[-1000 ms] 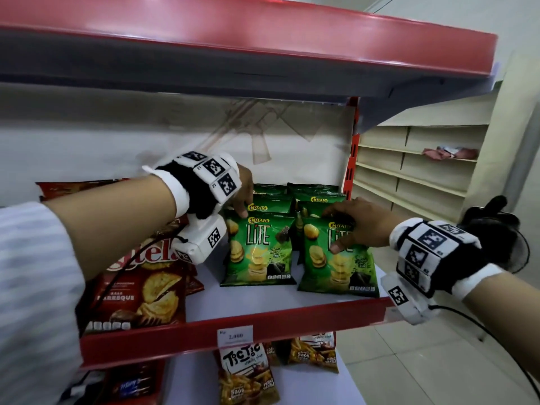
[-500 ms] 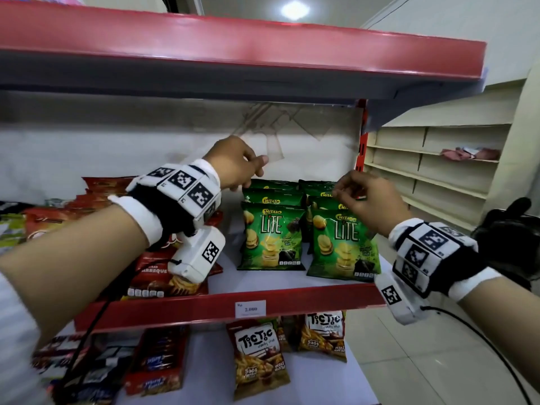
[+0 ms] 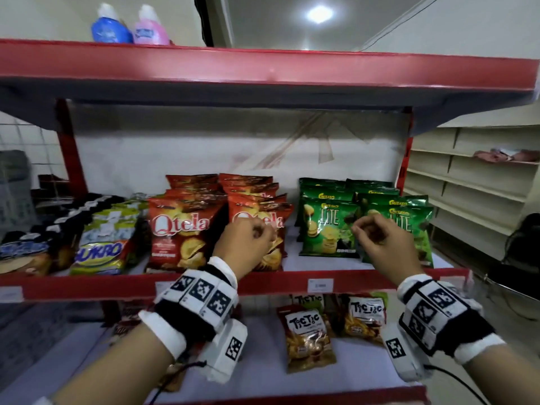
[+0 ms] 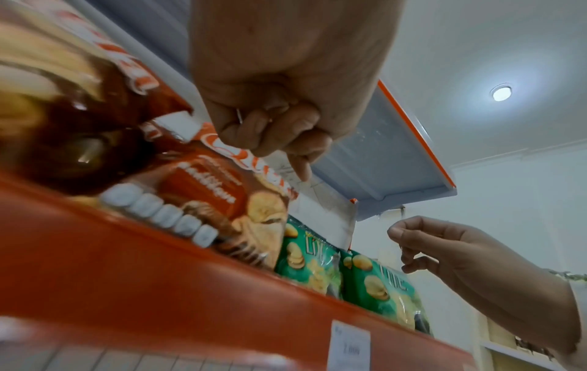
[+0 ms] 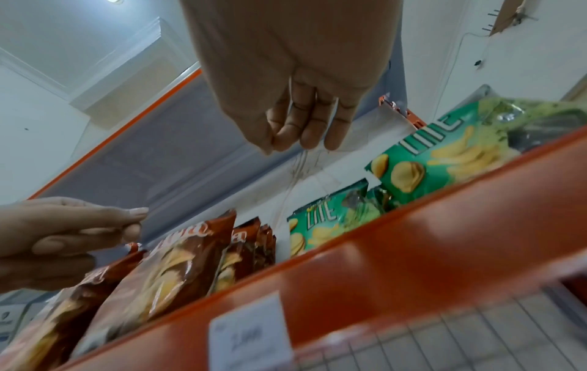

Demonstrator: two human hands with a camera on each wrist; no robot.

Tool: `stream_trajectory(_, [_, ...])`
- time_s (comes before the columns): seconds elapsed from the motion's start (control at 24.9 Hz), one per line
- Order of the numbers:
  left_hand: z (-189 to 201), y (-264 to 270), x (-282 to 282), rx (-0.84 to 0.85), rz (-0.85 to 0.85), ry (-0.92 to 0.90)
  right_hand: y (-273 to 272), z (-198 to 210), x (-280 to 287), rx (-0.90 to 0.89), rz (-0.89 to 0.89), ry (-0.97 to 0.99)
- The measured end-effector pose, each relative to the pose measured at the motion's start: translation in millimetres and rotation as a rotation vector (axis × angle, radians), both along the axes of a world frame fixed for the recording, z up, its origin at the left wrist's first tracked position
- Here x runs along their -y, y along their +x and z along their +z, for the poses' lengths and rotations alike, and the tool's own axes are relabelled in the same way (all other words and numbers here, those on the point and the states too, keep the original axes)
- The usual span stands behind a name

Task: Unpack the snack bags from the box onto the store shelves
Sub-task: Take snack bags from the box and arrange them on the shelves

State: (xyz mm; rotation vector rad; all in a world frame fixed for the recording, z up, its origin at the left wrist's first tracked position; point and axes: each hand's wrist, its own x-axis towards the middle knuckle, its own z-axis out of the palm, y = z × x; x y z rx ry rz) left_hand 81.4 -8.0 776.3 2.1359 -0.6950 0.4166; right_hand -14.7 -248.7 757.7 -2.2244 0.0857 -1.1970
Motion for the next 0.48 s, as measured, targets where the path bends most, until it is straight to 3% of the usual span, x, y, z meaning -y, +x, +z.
stream_trajectory(0.48, [-117.8, -49.0, -110.9, -0.228, -0.025, -0.002, -66.3, -112.3, -116.9, -0.209, -0.037, 0.298])
